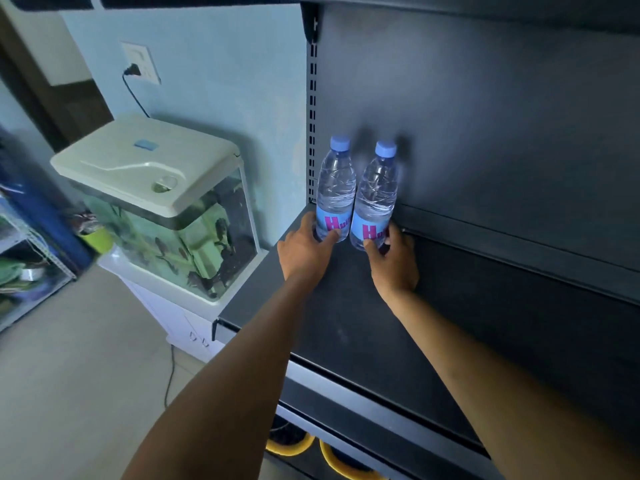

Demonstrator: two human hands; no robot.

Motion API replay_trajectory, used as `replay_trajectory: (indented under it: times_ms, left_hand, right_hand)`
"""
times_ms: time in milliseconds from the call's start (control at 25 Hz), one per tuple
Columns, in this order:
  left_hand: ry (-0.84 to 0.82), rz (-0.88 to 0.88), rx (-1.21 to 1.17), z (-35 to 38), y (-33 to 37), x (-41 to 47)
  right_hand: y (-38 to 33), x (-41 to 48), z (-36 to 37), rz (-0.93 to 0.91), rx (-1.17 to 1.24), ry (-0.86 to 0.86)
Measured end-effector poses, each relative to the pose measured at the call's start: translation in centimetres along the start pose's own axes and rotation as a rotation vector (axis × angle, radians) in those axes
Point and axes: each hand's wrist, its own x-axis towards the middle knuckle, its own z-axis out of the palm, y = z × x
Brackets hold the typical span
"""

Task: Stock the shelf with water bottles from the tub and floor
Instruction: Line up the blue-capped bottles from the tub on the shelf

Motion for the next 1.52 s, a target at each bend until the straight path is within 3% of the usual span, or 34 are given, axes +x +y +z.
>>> replay_trajectory:
  times_ms: [240,1040,1360,1520]
  left_hand:
    - [-0.017,-0.090,0.087,0.7,0.1,2.3]
    - [0.019,-0.065,0.209,1.7,0.0,4.3]
    - [-0.026,-0.124,0.194,1.3,0.2,3.6]
    - [-0.051,-0.209,-0.052,-0.5,1.8,-0.6]
  right_hand:
    - [-0.8,2.4,1.9,0.102,-0.075,0.056]
    - [-1.4,4.1,3.0,0.071,-0.220,0.007]
    - [-0.6,0.2,-1.6,0.180,0.236,-0.185]
    - [0.5,-5.9,-4.9,0.128,0.353,-0.206]
